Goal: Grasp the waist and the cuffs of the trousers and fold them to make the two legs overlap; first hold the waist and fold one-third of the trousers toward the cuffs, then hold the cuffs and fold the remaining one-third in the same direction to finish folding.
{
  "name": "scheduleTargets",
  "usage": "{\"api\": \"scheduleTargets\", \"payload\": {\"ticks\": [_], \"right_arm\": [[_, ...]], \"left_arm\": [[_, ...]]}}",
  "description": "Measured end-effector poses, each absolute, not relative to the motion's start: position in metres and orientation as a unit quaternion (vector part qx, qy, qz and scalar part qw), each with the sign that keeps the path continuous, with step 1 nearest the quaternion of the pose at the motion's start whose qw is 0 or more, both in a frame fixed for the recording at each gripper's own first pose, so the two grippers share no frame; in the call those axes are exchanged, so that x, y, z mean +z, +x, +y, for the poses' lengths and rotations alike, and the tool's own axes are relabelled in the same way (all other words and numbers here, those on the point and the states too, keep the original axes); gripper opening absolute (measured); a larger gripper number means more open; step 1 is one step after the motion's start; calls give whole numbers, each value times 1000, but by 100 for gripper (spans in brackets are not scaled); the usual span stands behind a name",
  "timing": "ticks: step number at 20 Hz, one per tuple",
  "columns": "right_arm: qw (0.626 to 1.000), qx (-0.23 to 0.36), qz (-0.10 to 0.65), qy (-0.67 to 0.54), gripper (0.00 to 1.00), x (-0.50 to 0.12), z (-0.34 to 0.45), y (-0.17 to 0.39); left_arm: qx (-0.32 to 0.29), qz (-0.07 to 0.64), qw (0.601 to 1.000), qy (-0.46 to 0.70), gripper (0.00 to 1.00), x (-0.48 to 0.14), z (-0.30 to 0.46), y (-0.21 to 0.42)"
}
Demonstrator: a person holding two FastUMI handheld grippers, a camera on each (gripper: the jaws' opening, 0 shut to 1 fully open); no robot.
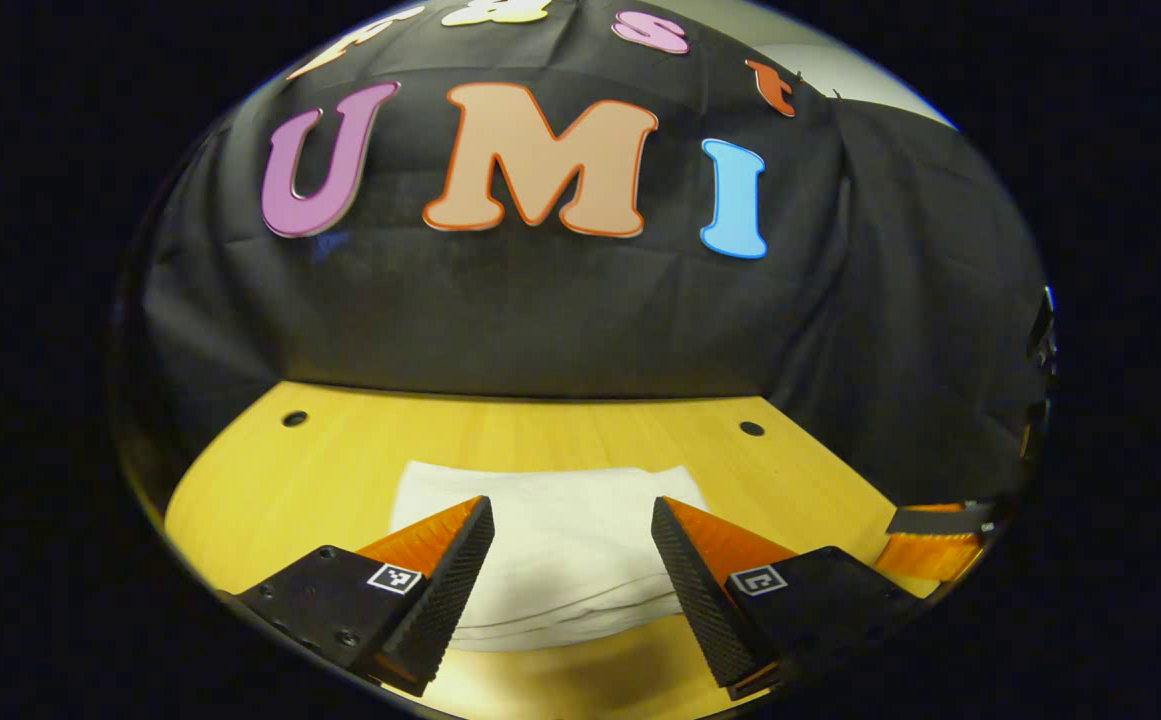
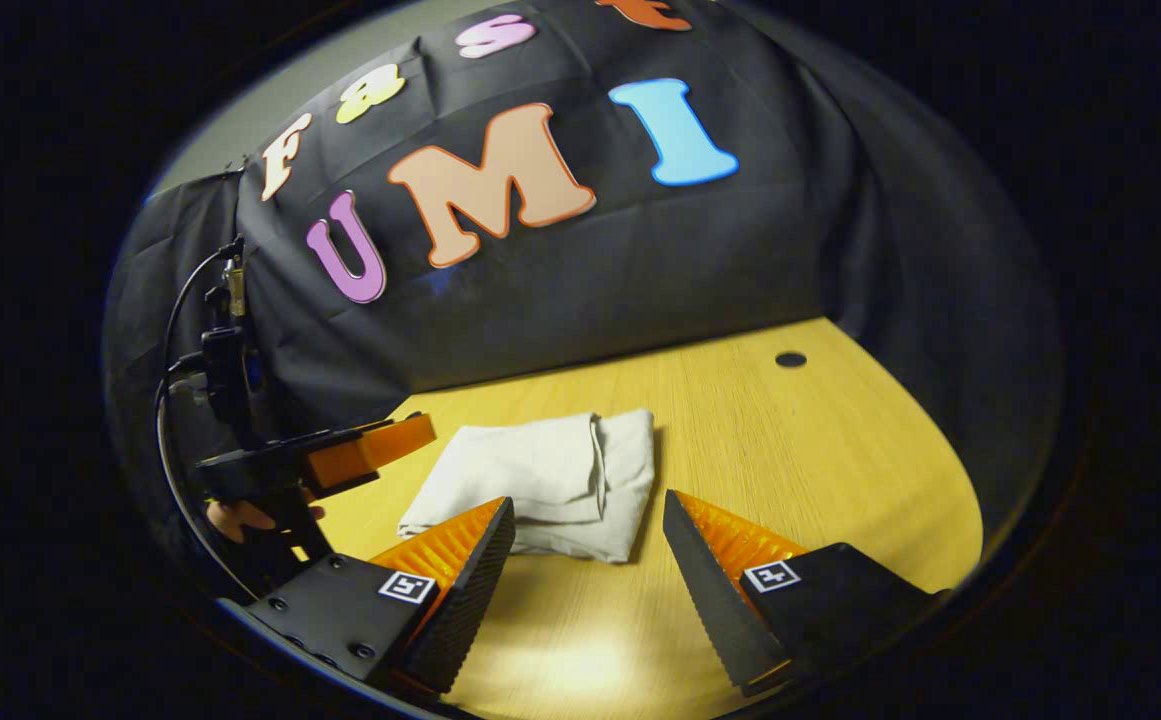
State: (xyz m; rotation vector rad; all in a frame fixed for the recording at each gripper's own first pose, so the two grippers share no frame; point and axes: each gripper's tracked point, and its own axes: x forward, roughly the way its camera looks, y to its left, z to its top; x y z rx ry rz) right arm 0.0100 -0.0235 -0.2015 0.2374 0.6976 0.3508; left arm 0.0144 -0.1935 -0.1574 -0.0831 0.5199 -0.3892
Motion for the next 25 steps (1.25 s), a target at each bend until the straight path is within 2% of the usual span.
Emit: {"api": "scheduleTargets", "payload": {"ticks": [1,2,6,9,12,24,25], "right_arm": [[928,165,319,101,89,-192,-19,16],[937,157,300,88,96,-181,-14,22],[965,130,222,55,96,-133,6,41],[978,117,173,23,96,-109,17,52],[981,106,160,18,96,-101,25,56],[985,79,150,9,96,-92,21,61],[986,76,149,9,91,-92,20,62]], "left_arm": [[-177,245,953,-32,95,-146,-173,15],[-163,233,958,-25,95,-133,-151,16],[-85,165,982,23,95,-82,-58,24],[-55,134,989,31,95,-56,-10,26],[-27,133,991,16,95,-50,20,30],[-20,125,992,22,94,-54,53,34],[-21,123,992,22,95,-53,53,36]]}}
